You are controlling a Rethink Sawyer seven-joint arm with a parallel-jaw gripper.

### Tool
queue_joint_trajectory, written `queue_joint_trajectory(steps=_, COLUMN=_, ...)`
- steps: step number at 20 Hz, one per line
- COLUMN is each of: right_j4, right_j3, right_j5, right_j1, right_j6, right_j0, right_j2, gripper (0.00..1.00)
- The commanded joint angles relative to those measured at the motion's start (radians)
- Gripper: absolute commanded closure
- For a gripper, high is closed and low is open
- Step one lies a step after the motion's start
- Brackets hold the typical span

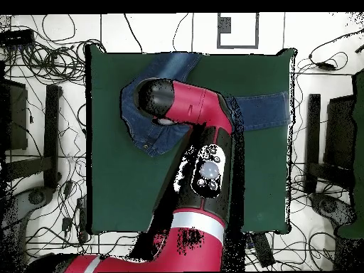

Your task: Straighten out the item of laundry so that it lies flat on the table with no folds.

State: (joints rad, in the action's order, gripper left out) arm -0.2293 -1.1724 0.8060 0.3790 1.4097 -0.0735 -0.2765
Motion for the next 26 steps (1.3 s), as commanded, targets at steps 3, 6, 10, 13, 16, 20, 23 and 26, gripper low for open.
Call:
queue_joint_trajectory(steps=3, right_j4=-0.041, right_j3=-0.154, right_j5=-0.049, right_j1=-0.026, right_j6=0.308, right_j0=-0.022, right_j2=0.066, gripper=0.0)
queue_joint_trajectory(steps=6, right_j4=-0.046, right_j3=-0.165, right_j5=-0.052, right_j1=-0.025, right_j6=0.316, right_j0=-0.025, right_j2=0.066, gripper=0.0)
queue_joint_trajectory(steps=10, right_j4=-0.053, right_j3=-0.182, right_j5=-0.067, right_j1=-0.024, right_j6=0.325, right_j0=-0.029, right_j2=0.067, gripper=0.0)
queue_joint_trajectory(steps=13, right_j4=-0.06, right_j3=-0.2, right_j5=-0.077, right_j1=-0.02, right_j6=0.33, right_j0=-0.034, right_j2=0.068, gripper=0.0)
queue_joint_trajectory(steps=16, right_j4=-0.067, right_j3=-0.218, right_j5=-0.088, right_j1=-0.015, right_j6=0.336, right_j0=-0.039, right_j2=0.069, gripper=0.0)
queue_joint_trajectory(steps=20, right_j4=-0.084, right_j3=-0.24, right_j5=-0.105, right_j1=-0.007, right_j6=0.349, right_j0=-0.051, right_j2=0.071, gripper=0.0)
queue_joint_trajectory(steps=23, right_j4=-0.096, right_j3=-0.24, right_j5=-0.113, right_j1=-0.012, right_j6=0.361, right_j0=-0.062, right_j2=0.067, gripper=0.0)
queue_joint_trajectory(steps=26, right_j4=-0.108, right_j3=-0.232, right_j5=-0.125, right_j1=-0.023, right_j6=0.365, right_j0=-0.069, right_j2=0.064, gripper=0.0)
